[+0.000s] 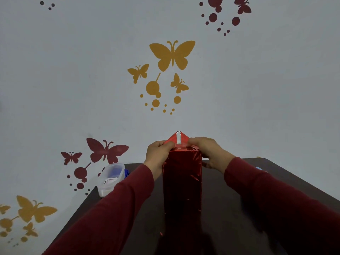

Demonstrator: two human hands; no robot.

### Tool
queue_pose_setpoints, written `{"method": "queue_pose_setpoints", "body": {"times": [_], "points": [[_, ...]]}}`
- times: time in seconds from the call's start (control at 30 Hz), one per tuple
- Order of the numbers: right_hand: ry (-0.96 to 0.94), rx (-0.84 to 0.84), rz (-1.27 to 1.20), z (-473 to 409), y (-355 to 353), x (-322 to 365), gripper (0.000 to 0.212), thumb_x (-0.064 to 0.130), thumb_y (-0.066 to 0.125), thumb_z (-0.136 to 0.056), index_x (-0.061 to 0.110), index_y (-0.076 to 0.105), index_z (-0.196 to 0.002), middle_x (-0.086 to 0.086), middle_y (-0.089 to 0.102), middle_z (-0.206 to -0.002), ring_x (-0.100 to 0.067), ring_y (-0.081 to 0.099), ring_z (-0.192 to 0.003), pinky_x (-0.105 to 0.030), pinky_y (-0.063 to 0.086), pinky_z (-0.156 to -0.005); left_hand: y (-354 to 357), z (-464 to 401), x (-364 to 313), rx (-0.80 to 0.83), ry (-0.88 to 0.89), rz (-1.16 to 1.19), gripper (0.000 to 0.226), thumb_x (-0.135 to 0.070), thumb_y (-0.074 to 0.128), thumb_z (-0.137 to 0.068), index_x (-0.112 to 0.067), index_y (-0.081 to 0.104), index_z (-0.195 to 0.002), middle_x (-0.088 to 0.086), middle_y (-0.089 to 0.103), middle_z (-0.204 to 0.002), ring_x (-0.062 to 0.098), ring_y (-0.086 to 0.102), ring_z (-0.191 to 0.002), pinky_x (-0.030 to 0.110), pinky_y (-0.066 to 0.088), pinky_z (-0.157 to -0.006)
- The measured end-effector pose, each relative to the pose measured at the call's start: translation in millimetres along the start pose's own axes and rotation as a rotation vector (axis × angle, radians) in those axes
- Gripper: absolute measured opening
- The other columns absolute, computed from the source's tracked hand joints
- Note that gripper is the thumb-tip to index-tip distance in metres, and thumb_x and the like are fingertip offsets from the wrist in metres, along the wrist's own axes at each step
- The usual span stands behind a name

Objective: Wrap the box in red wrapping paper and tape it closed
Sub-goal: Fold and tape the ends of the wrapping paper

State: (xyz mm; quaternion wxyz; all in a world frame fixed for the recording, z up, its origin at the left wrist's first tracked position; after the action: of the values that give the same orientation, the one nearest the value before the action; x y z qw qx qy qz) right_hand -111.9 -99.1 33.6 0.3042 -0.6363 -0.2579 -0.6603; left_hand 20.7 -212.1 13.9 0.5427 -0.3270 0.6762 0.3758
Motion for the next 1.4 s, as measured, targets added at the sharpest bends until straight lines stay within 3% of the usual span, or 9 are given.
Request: {"method": "queue_pose_setpoints", "body": {"times": [0.07,0.17,0.27,0.6,0.8,0.97,1.07,1.23,1.4], "points": [[0.01,-0.022,0.043,-3.3,1.3,3.9,0.028,0.022,0.078,-0.076,0.013,0.073,-0.102,0.0,0.072,-0.081,-0.017,0.067,-0.076,-0.037,0.055,-0.086,-0.3,-1.3,0.4,0.001,-0.004,-0.003,0.016,-0.01,0.073,-0.087,-0.005,0.069,-0.102,0.014,0.071,-0.088,0.026,0.065,-0.076,0.033,0.055,-0.066],[-0.004,-0.044,0.105,-5.9,2.8,7.9,0.036,0.024,0.083,-0.072,0.009,0.074,-0.103,-0.005,0.073,-0.084,-0.018,0.069,-0.072,-0.034,0.06,-0.077,0.9,-2.6,1.4,-0.002,-0.001,-0.011,0.02,-0.012,0.074,-0.086,-0.004,0.07,-0.104,0.015,0.072,-0.09,0.027,0.067,-0.077,0.036,0.056,-0.07],[0.01,-0.018,0.139,2.5,1.5,8.5,0.031,0.028,0.079,-0.074,0.016,0.072,-0.101,-0.001,0.071,-0.085,-0.017,0.066,-0.079,-0.043,0.053,-0.094,0.1,-3.3,1.9,-0.019,0.004,-0.019,0.02,-0.012,0.075,-0.085,-0.003,0.07,-0.102,0.014,0.074,-0.088,0.024,0.069,-0.072,0.034,0.058,-0.067],[-0.064,-0.022,0.15,-1.6,6.7,8.6,0.046,0.032,0.08,-0.058,0.008,0.075,-0.097,-0.008,0.077,-0.092,-0.023,0.074,-0.081,-0.038,0.062,-0.079,1.1,3.2,-2.6,-0.024,-0.003,-0.037,0.012,-0.01,0.073,-0.085,-0.007,0.069,-0.095,0.014,0.072,-0.084,0.025,0.068,-0.068,0.031,0.057,-0.062],[-0.027,0.049,0.053,9.3,2.3,4.3,0.024,0.016,0.068,-0.072,0.015,0.07,-0.095,-0.002,0.064,-0.08,-0.019,0.061,-0.075,-0.035,0.048,-0.074,1.3,5.6,-4.9,-0.029,-0.005,-0.069,0.009,-0.012,0.074,-0.086,-0.008,0.068,-0.091,0.011,0.069,-0.08,0.022,0.065,-0.064,0.029,0.054,-0.059],[-0.077,-0.019,0.065,1.9,3.2,0.7,0.044,0.033,0.077,-0.062,0.008,0.076,-0.097,-0.011,0.077,-0.092,-0.027,0.074,-0.086,-0.041,0.061,-0.082,3.2,10.4,-8.4,-0.026,-0.012,-0.074,0.006,-0.009,0.072,-0.088,-0.008,0.066,-0.086,0.007,0.068,-0.072,0.015,0.063,-0.053,0.022,0.051,-0.047],[-0.039,0.009,-0.052,9.8,-2.5,-3.4,0.041,0.04,0.08,-0.078,0.015,0.074,-0.111,-0.003,0.073,-0.102,-0.021,0.07,-0.094,-0.04,0.055,-0.084,2.4,11.6,-10.0,-0.022,0.003,-0.084,0.006,-0.012,0.072,-0.09,-0.009,0.068,-0.09,0.009,0.07,-0.081,0.014,0.065,-0.058,0.022,0.052,-0.053],[-0.111,-0.083,-0.116,17.2,-40.6,-11.5,0.039,0.034,0.075,-0.088,0.017,0.068,-0.122,0.0,0.065,-0.125,-0.016,0.067,-0.111,-0.044,0.052,-0.094,2.5,34.0,-25.1,-0.271,0.326,-0.408,0.05,-0.034,0.064,-0.098,-0.014,0.054,-0.143,0.002,0.055,-0.145,0.018,0.05,-0.134,0.029,0.038,-0.106],[-0.157,-0.178,-0.012,44.8,-86.1,-36.2,0.02,0.024,0.075,-0.091,0.007,0.075,-0.101,-0.001,0.078,-0.104,-0.018,0.076,-0.099,-0.046,0.056,-0.1,45.9,82.6,-33.2,-0.205,0.831,-0.509,0.032,-0.017,0.064,-0.095,-0.025,0.061,-0.126,-0.013,0.057,-0.128,0.001,0.049,-0.123,0.008,0.033,-0.099]]}}
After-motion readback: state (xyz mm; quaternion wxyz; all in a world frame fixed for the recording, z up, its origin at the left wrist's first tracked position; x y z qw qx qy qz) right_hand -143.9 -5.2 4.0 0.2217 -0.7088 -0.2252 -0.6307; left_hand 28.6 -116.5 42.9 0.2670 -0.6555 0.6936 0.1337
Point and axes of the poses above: each hand's wrist, its own z-axis away from the middle knuckle, its own y-axis out of the palm, x = y × z, the point moved 3 cm from there along -z, towards the middle knuckle
